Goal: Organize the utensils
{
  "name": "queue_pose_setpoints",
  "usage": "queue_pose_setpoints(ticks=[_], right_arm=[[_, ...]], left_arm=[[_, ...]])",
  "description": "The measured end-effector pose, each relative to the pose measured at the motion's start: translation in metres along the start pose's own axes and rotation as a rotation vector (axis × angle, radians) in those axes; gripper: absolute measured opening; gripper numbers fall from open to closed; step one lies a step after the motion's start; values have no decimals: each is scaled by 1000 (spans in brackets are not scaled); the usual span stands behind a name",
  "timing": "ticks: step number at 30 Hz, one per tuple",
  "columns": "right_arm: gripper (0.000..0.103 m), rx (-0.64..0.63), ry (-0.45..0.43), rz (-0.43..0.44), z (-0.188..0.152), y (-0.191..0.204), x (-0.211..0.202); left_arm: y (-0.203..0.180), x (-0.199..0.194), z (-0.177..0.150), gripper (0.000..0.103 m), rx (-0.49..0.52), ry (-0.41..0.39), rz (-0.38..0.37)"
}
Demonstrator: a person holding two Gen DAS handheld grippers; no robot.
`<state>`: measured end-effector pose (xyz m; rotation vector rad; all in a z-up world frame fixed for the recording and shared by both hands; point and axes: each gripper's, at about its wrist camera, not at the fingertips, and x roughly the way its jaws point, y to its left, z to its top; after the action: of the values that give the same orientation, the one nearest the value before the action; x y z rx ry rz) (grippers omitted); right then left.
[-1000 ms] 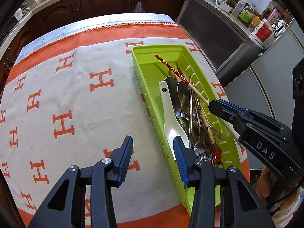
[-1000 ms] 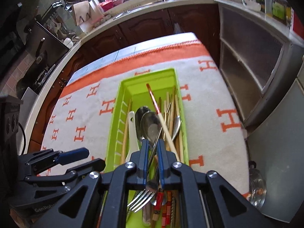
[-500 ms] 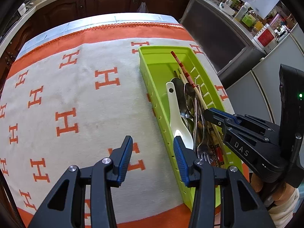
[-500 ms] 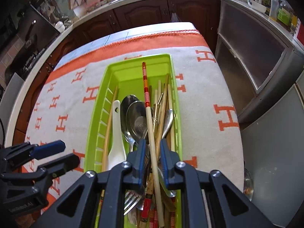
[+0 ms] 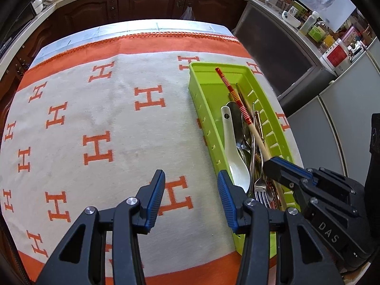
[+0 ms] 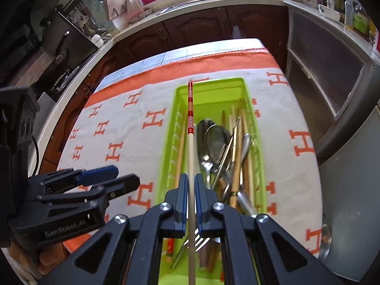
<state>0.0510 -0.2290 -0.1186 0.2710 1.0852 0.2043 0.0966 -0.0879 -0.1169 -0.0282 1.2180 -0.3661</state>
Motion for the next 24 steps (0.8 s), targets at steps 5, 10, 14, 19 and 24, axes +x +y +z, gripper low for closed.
queue_pose_setpoints(ticks=[5, 10, 14, 19, 24], right_arm=[[6, 21, 59, 7, -11, 3, 6], [7, -2, 26, 5, -17, 9, -10], [7, -7, 0, 16, -21, 11, -23], [7, -10, -26, 28, -26, 12, -38], [7, -10, -60, 42, -31, 15, -60]], left_arm=[[5, -11, -6, 62, 1, -38, 36], [10, -25, -13, 76, -8, -76, 62], [12, -37, -18, 81, -14, -100, 77], [7, -53, -26, 84, 6, -135, 101], [4, -73, -33, 84, 12, -163, 125]])
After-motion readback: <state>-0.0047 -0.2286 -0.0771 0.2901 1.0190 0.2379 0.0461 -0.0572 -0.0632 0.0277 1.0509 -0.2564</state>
